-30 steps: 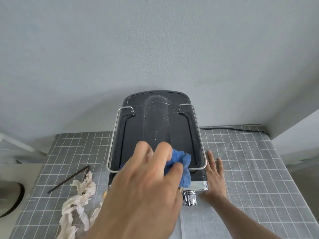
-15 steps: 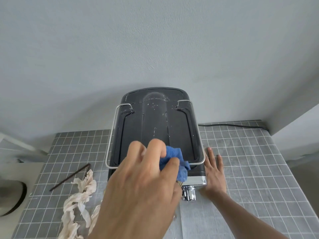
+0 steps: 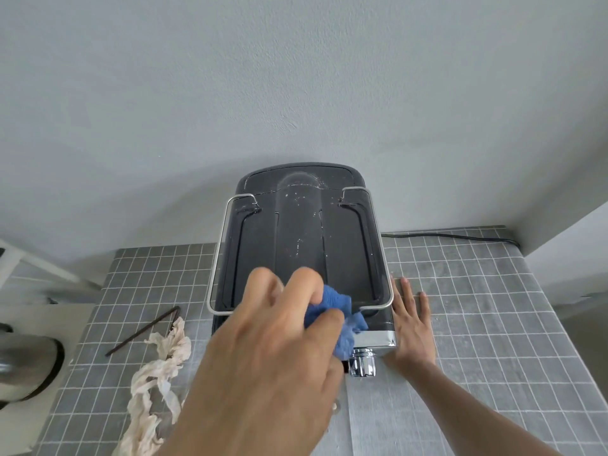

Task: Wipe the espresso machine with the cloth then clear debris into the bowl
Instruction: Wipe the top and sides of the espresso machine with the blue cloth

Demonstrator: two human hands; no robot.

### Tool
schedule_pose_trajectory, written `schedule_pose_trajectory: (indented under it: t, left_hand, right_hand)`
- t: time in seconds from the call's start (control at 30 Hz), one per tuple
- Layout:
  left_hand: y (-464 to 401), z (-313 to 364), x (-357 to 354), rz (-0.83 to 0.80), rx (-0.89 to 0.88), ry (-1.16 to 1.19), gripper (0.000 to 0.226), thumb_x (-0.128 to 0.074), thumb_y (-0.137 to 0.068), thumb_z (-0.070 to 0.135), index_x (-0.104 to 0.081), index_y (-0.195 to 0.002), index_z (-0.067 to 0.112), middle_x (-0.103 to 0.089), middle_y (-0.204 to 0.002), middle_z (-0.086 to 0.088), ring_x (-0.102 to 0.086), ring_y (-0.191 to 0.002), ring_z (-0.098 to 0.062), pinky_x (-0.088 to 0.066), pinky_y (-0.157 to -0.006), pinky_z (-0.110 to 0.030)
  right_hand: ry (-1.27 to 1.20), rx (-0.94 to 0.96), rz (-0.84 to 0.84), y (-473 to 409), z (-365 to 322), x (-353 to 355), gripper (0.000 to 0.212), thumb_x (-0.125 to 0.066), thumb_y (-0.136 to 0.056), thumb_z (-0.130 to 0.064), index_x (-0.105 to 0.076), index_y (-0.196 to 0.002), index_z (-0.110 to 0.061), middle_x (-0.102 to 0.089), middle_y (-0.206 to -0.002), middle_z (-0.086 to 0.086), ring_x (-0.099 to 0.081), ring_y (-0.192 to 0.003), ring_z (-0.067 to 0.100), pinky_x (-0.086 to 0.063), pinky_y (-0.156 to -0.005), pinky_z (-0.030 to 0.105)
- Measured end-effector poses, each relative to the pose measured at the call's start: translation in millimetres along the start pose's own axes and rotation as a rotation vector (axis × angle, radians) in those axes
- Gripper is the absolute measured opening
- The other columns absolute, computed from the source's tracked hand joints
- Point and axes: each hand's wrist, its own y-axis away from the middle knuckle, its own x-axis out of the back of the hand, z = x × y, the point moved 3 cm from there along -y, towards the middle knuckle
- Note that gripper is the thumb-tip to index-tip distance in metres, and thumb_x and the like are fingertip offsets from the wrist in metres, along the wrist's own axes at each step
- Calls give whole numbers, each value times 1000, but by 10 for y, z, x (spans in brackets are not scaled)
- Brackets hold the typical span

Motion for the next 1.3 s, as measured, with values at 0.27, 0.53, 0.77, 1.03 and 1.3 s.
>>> schedule_pose_trajectory:
  t: [0.27, 0.53, 0.77, 1.03, 1.3]
  left_hand:
    - [-540, -588, -107, -72, -296, -176, 60, -74, -76, -6, -69, -126, 26, -61, -137, 6, -55, -117, -33, -55, -85, -49]
    - [-262, -664, 5, -196, -395, 10, 60, -47, -80, -1, -72, -120, 36, -57, -143, 16, -43, -141, -23, -44, -108, -44]
    - [-15, -605, 39, -181, -411, 62, 55, -48, -83, 3, -72, -113, 43, -57, -139, 26, -41, -146, -16, -34, -115, -52]
    - [-431, -636, -45, -137, -203, -97, 63, -46, -69, -4, -75, -111, 33, -65, -138, 9, -57, -129, -36, -55, -86, -56]
    - [-57, -365, 56, -245, -346, -50, 49, -38, -81, 11, -76, -103, 33, -64, -137, 9, -50, -138, -32, -48, -103, -53]
  right_hand:
    - [-24, -5, 65, 4, 27, -59, 69, -31, -103, -49, -15, -167, -29, 4, -176, -3, 14, -161, 21, -6, -129, 57]
    - [62, -27, 49, -28, 70, -178, 67, -45, -104, -45, -23, -166, -30, -1, -176, -1, 11, -162, 23, -5, -129, 56]
    - [91, -29, 14, -30, 77, -181, 71, -50, -100, -41, -25, -165, -30, -4, -176, 1, 9, -162, 24, -6, -129, 57]
    - [-157, -44, -72, 88, -61, 243, 89, -51, -106, -32, 22, -156, -23, 32, -162, -10, 33, -152, 18, 10, -130, 50]
    - [-68, 12, -149, 22, -28, 185, 92, -49, -104, -42, 20, -163, -25, 35, -168, 0, 34, -155, 27, 10, -128, 58]
